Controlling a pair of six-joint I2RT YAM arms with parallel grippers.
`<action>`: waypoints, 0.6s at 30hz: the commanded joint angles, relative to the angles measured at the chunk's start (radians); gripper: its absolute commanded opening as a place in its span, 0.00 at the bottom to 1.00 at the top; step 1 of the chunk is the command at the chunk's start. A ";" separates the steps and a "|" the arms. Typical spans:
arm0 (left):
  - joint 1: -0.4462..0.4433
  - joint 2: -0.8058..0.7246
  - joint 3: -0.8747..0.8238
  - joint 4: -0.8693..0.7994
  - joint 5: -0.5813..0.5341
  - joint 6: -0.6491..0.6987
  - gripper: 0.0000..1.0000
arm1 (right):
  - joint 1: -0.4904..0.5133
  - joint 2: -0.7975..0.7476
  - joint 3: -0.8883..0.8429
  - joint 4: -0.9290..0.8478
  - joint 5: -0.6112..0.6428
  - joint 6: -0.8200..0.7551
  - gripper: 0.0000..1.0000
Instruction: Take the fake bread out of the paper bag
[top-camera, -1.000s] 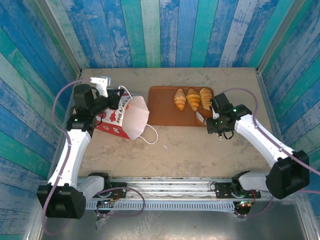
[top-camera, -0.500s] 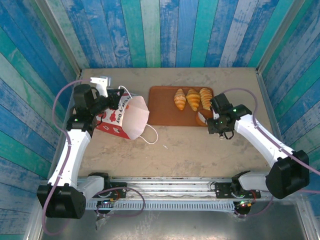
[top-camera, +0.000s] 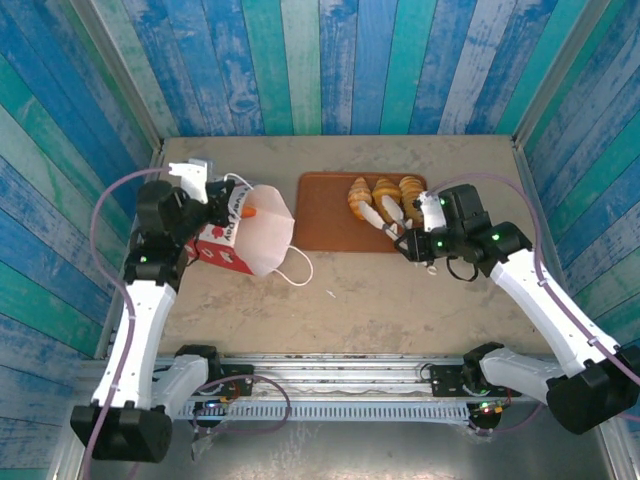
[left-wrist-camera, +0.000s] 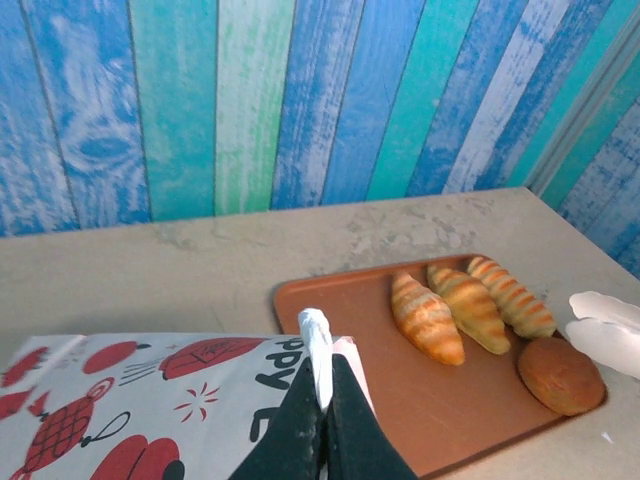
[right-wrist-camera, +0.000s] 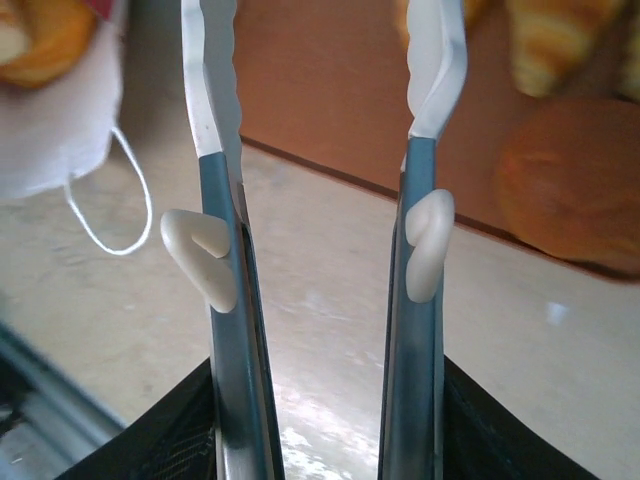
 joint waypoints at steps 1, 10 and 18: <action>0.002 -0.072 -0.026 -0.003 -0.080 0.070 0.00 | 0.030 -0.027 -0.002 0.114 -0.177 -0.020 0.49; 0.002 -0.111 -0.049 -0.027 -0.138 0.130 0.00 | 0.227 -0.021 0.023 0.168 -0.162 -0.105 0.49; 0.002 -0.096 -0.058 0.001 -0.163 0.089 0.00 | 0.372 -0.009 0.042 0.185 -0.210 -0.153 0.49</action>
